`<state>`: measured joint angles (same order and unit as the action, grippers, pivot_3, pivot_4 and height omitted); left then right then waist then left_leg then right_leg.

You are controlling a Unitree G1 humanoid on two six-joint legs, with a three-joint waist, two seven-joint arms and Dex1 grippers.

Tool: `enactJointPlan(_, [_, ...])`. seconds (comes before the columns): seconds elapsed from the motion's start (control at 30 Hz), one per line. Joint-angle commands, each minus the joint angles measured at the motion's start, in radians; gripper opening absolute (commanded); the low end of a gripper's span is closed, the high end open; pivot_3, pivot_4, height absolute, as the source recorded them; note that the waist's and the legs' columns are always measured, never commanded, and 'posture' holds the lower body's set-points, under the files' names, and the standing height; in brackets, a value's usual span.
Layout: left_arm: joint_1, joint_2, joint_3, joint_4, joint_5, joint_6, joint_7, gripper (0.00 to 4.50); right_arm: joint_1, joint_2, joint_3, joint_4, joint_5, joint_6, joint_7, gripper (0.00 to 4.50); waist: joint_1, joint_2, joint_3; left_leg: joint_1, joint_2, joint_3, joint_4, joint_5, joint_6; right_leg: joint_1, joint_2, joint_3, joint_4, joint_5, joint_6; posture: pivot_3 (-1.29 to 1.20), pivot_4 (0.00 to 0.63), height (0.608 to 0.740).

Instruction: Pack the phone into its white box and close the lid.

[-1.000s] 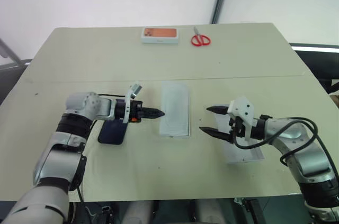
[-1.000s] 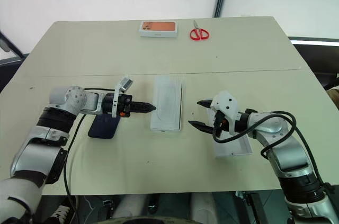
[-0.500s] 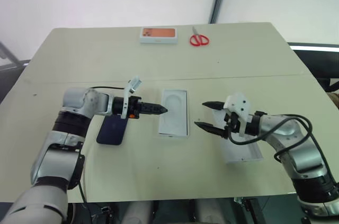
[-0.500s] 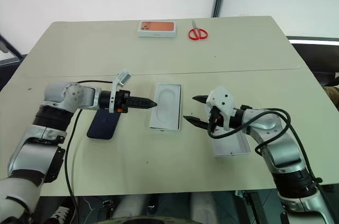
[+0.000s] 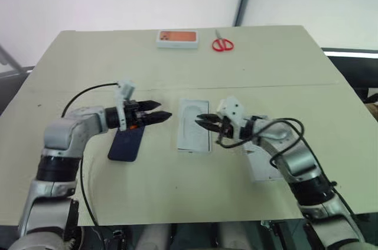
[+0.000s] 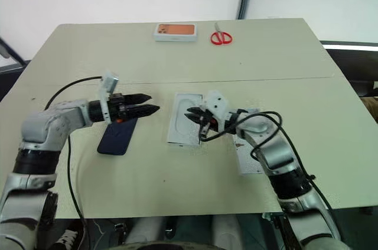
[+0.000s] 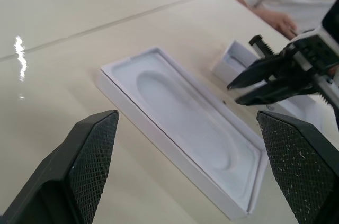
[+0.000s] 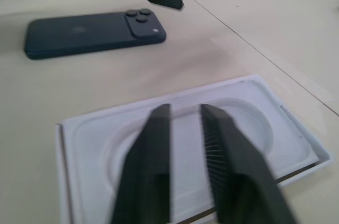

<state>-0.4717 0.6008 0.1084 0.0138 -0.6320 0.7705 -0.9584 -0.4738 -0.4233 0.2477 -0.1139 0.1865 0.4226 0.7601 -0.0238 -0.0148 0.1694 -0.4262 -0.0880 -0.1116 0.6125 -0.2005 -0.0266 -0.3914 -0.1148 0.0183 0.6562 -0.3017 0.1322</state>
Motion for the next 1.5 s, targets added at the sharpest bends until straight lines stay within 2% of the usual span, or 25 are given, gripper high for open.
enactJointPlan(0.03, [0.109, -0.019, 0.119, -0.072, -0.017, -0.144, 0.0, 4.43, -0.068, 0.041, 0.07, 0.077, -0.101, -0.036, -0.05, 0.05, 0.003, 0.0, 0.0, 0.0, 0.0, 0.0, 0.0, 0.0, 0.0, -0.001, 0.0, 0.0, 0.0, 0.0, 0.0, 0.0, 0.15, 0.74])
enactJointPlan(0.17, [0.19, -0.048, 0.173, -0.105, -0.054, -0.192, 0.012, 4.43, -0.089, 0.066, 0.112, 0.124, -0.137, -0.042, -0.04, 0.05, 0.014, 0.0, 0.0, 0.0, 0.0, -0.001, 0.0, 0.0, 0.0, -0.001, 0.0, 0.0, 0.0, 0.0, 0.0, 0.0, 0.15, 0.74])
enactJointPlan(0.3, [0.229, -0.062, 0.171, -0.14, -0.048, -0.214, 0.032, 4.43, -0.081, 0.02, 0.175, 0.159, -0.206, -0.059, 0.004, 0.05, 0.016, -0.001, 0.0, 0.0, -0.002, -0.003, 0.003, 0.0, 0.0, -0.001, -0.001, -0.003, 0.0, 0.0, 0.0, 0.0, 0.15, 0.74])
enactJointPlan(0.43, [0.245, -0.062, 0.163, -0.162, -0.054, -0.214, 0.038, 4.43, -0.072, -0.001, 0.164, 0.14, -0.193, -0.038, 0.05, 0.05, 0.01, -0.001, 0.0, 0.001, -0.001, -0.003, 0.001, 0.0, 0.0, 0.0, 0.0, -0.002, 0.0, 0.0, 0.0, 0.0, 0.15, 0.74])
enactJointPlan(0.7, [0.225, -0.075, 0.147, -0.151, -0.047, -0.22, 0.056, 4.43, -0.078, 0.006, 0.147, 0.141, -0.192, -0.02, 0.063, 0.05, 0.007, -0.001, 0.0, 0.001, 0.0, -0.002, 0.001, 0.0, 0.0, 0.001, 0.001, -0.002, 0.0, 0.0, 0.0, 0.0, 0.15, 0.74])
enactJointPlan(1.27, [0.189, -0.083, 0.131, -0.144, -0.05, -0.215, 0.077, 4.43, -0.075, -0.079, 0.188, 0.071, -0.293, 0.045, 0.104, 0.05, 0.01, -0.001, 0.0, 0.001, 0.0, -0.002, 0.001, 0.0, 0.0, 0.001, 0.001, -0.002, 0.0, 0.0, 0.0, 0.0, 0.15, 0.74])
enactJointPlan(1.43, [0.193, -0.083, 0.132, -0.145, -0.053, -0.213, 0.083, 4.43, -0.069, -0.083, 0.196, 0.037, -0.293, 0.036, 0.121, 0.05, 0.012, -0.001, -0.001, 0.001, -0.001, -0.002, 0.001, 0.0, 0.0, 0.001, 0.001, -0.002, 0.0, 0.0, 0.0, 0.0, 0.15, 0.74])
enactJointPlan(1.5, [0.192, -0.084, 0.133, -0.145, -0.061, -0.206, 0.084, 4.43, -0.073, -0.046, 0.173, 0.023, -0.258, 0.047, 0.115, 0.05, 0.01, -0.001, 0.0, 0.001, -0.001, -0.002, 0.001, 0.0, 0.0, 0.002, 0.001, -0.002, 0.0, 0.0, 0.0, 0.0, 0.15, 0.74])
